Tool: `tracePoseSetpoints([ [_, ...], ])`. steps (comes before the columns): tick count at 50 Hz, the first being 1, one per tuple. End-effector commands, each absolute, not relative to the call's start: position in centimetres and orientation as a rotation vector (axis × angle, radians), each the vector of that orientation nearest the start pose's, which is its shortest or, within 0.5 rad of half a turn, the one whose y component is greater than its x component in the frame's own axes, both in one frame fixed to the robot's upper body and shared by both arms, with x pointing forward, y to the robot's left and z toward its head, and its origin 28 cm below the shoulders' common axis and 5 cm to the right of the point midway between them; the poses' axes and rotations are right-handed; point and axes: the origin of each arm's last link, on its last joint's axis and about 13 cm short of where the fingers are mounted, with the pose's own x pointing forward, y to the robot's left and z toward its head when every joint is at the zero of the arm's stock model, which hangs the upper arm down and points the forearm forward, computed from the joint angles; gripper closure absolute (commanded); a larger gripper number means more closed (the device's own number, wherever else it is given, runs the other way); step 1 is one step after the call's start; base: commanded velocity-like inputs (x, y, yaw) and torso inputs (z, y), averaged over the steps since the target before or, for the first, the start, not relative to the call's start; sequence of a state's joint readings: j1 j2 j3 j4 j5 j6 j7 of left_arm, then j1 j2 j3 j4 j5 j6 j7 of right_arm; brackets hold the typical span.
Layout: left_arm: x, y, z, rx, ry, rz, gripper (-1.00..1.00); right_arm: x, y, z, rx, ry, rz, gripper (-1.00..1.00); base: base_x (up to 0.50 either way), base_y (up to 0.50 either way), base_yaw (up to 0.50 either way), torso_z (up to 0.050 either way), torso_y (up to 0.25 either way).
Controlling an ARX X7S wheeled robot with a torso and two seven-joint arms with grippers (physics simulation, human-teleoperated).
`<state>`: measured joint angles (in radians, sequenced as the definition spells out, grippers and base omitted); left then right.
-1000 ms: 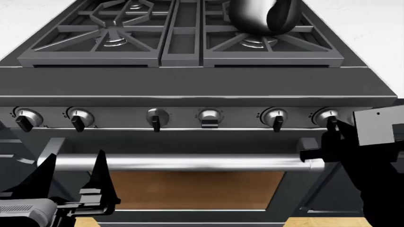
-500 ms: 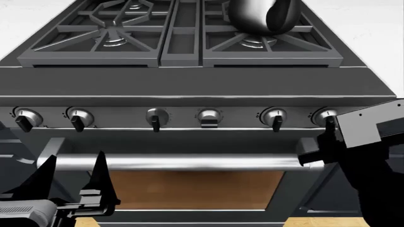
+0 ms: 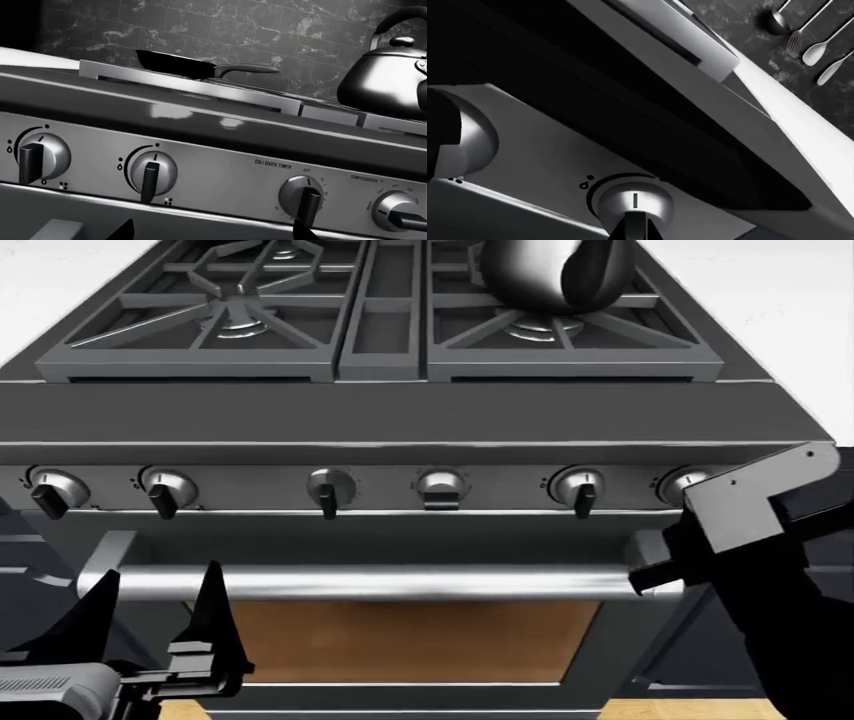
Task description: Pick the kettle from the counter and place it on a stove burner. Then turn the burner on.
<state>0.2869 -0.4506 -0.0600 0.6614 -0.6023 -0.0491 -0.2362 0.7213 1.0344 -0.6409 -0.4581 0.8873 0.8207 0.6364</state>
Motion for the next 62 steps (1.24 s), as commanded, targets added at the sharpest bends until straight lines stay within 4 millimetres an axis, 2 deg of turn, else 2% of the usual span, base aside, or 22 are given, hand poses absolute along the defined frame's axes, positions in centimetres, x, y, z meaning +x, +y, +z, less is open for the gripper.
tracePoseSetpoints([
  [1,14.7,25.9,11.3,-0.19,-0.246,-0.026,-1.0,24.0,-18.5,18.9,-0.564,0.155,-0.007,1.0,0.0,0.0,0.0,0.0,0.0],
  [15,14.7,26.0,11.1,-0.192,-0.246,-0.022,-1.0,23.9,-18.2,18.8,-0.651,0.193,0.008,1.0,0.0,0.0,0.0,0.0,0.0],
  [33,14.6,26.0,11.0,-0.194,-0.247,-0.023,-1.0,23.5,-18.5,18.8,-0.613,0.189,-0.008,1.0,0.0,0.0,0.0,0.0,0.0],
  [34,14.6,26.0,11.1,-0.194,-0.247,-0.022,-1.0,23.4,-18.5,18.9,-0.614,0.19,-0.007,-1.0,0.0,0.0,0.0,0.0,0.0],
  [46,14.6,26.1,11.1,-0.198,-0.25,-0.026,-1.0,22.1,-18.0,19.5,-0.624,0.162,-0.004,-1.0,0.0,0.0,0.0,0.0,0.0],
  [62,14.2,26.2,11.3,-0.201,-0.267,-0.032,-1.0,19.6,-17.6,19.1,-0.612,0.137,-0.016,-1.0,0.0,0.0,0.0,0.0,0.0],
])
